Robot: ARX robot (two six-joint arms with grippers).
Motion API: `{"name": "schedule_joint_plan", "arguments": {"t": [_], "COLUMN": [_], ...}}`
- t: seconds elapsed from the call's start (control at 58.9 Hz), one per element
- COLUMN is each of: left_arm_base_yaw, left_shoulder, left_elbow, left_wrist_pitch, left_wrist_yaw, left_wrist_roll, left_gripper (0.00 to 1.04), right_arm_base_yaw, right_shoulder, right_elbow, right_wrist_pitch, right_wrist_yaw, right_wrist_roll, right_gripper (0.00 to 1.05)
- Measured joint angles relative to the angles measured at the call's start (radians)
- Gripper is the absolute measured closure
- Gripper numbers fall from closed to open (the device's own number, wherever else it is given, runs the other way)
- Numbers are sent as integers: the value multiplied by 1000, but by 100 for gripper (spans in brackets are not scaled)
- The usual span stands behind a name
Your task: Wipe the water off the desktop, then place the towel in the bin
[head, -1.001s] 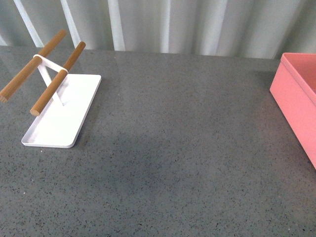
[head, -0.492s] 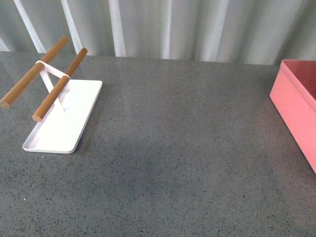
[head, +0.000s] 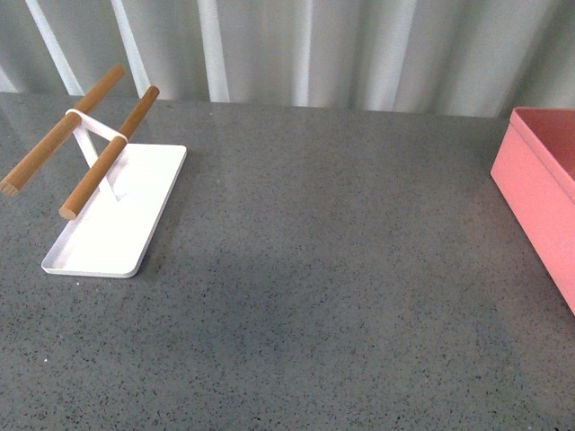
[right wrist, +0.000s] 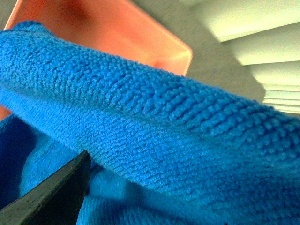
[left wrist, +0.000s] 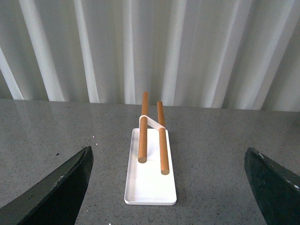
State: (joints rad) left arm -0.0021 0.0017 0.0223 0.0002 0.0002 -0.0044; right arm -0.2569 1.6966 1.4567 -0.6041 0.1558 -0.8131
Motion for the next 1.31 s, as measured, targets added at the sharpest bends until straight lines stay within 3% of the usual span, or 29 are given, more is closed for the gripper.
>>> {"name": "schedule_joint_plan", "arguments": {"t": [0.17,0.187,0.221,0.272,0.339,0.441,0.679,1.001,1.12,1.307], "left_arm_base_yaw": [0,0,0,0,0,0,0,0,0,0], "left_shoulder": [0,0,0,0,0,0,0,0,0,0], "left_elbow": [0,0,0,0,0,0,0,0,0,0], "left_wrist_pitch": [0,0,0,0,0,0,0,0,0,0], "left_wrist_yaw": [0,0,0,-1,0,0,0,0,0,0], "left_wrist_roll": [0,0,0,0,0,0,0,0,0,0], "left_gripper": [7,7,7,7,7,7,7,7,7,7], "right_arm_base_yaw": [-2,-9,-14,-8,18,54,113,171,216,254], "right_shoulder": [0,-6,-53,-128,-202,-305,-453,-648,-732,-851], "right_elbow": [18,-9,-147,-369,-559,-748,-1017,-1227,-1289,-1351], "right_wrist_pitch": [18,78,358,757,1064,1290,1392,1412,1387,1330], "right_wrist_yaw": [-6,-47,-219,-362,-376,-356,-297,-241,-172,-160], "right_wrist_roll": [100,136,275,472,642,738,790,796,797,797], "right_gripper": [7,9,18,30,42,60,100,100,100,100]}}
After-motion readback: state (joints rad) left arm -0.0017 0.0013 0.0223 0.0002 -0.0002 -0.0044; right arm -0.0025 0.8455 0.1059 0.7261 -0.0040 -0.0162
